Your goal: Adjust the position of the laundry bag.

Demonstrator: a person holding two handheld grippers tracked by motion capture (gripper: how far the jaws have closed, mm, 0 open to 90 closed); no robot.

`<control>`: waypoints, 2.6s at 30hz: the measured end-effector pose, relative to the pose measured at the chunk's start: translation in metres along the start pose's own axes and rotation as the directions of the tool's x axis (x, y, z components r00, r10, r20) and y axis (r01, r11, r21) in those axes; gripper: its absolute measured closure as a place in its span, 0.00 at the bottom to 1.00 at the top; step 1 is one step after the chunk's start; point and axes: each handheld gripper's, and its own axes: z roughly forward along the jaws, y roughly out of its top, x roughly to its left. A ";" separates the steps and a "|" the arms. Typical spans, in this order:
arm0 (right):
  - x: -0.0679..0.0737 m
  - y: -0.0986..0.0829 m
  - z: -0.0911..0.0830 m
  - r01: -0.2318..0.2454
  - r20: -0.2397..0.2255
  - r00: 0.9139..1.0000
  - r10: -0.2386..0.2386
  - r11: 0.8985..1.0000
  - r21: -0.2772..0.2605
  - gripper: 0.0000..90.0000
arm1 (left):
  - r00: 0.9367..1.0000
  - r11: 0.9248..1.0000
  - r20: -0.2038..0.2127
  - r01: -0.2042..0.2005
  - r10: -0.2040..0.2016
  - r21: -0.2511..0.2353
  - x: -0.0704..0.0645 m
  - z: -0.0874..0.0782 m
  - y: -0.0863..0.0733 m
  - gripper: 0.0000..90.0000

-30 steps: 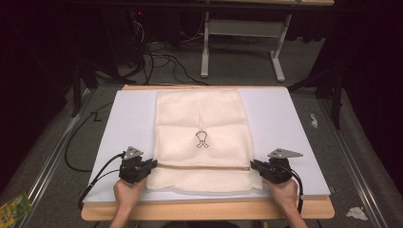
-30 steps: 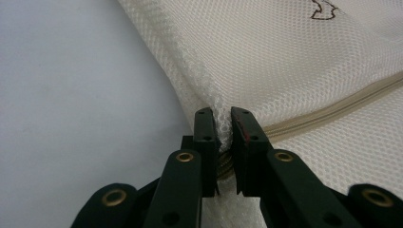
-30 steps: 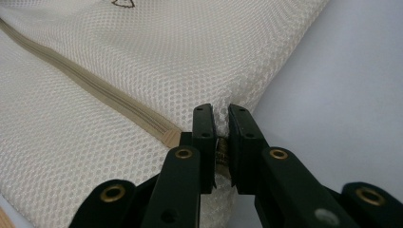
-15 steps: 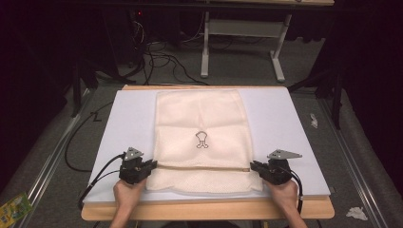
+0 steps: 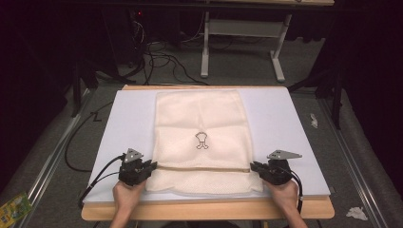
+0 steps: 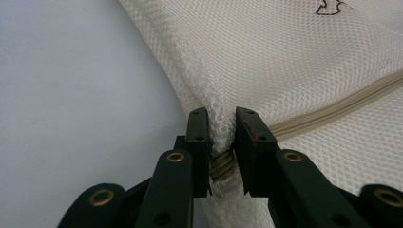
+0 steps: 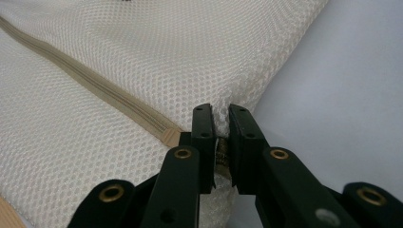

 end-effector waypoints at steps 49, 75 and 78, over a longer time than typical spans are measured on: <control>-0.004 0.013 -0.002 -0.024 0.024 0.999 0.023 0.998 0.060 0.70 | 0.981 0.988 0.127 -0.154 0.149 0.028 -0.083 0.044 0.041 0.55; -0.013 0.024 0.014 -0.172 -0.086 0.978 0.192 0.964 0.201 0.57 | 0.980 0.977 0.081 -0.191 0.184 0.093 -0.086 0.065 0.031 0.56; -0.014 0.023 0.012 -0.182 -0.101 0.973 0.207 0.961 0.208 0.58 | 0.979 0.977 0.076 -0.195 0.189 0.088 -0.087 0.065 0.030 0.57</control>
